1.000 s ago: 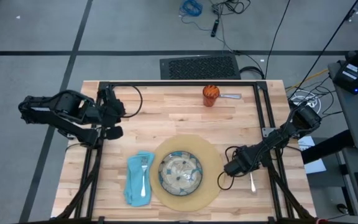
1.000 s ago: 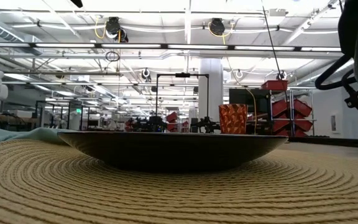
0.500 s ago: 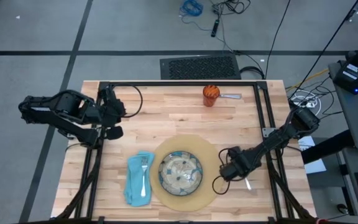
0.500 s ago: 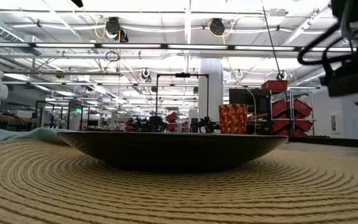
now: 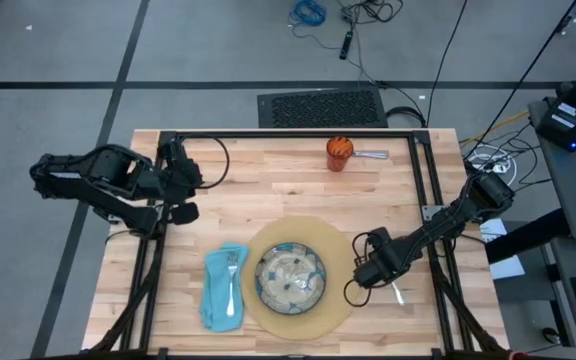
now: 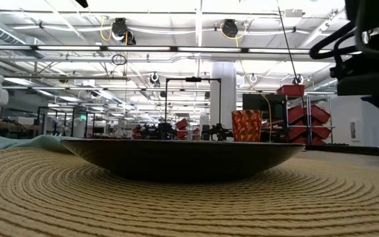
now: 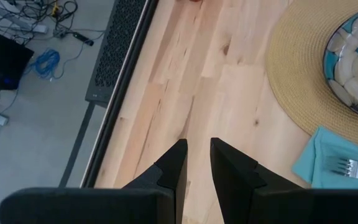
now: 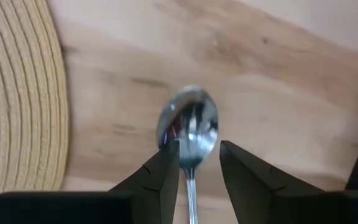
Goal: Set table place
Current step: Move the silver spoon to the right side of the brown mat
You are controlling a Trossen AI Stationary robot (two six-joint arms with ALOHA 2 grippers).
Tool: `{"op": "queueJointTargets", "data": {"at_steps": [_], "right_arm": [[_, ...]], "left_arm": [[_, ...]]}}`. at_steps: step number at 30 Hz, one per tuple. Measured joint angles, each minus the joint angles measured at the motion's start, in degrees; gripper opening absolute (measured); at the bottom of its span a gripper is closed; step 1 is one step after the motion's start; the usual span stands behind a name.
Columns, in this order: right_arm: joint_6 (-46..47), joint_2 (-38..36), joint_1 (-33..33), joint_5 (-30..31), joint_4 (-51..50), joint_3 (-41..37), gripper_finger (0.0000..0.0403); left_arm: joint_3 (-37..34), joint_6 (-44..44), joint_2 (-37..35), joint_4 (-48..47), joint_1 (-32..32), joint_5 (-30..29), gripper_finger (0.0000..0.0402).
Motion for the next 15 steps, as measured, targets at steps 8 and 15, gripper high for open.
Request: {"op": "queueJointTargets", "data": {"at_steps": [8,15], "right_arm": [[-3.4,-0.1,-2.0,1.7,0.1,0.0,0.0108],[-3.3,-0.1,-2.2,5.1,1.7,0.0,0.0106]], "left_arm": [[0.0,-1.4,0.0,1.6,0.0,0.0,0.0056],[0.0,-1.4,0.0,2.1,0.0,0.0,0.0056]]}}
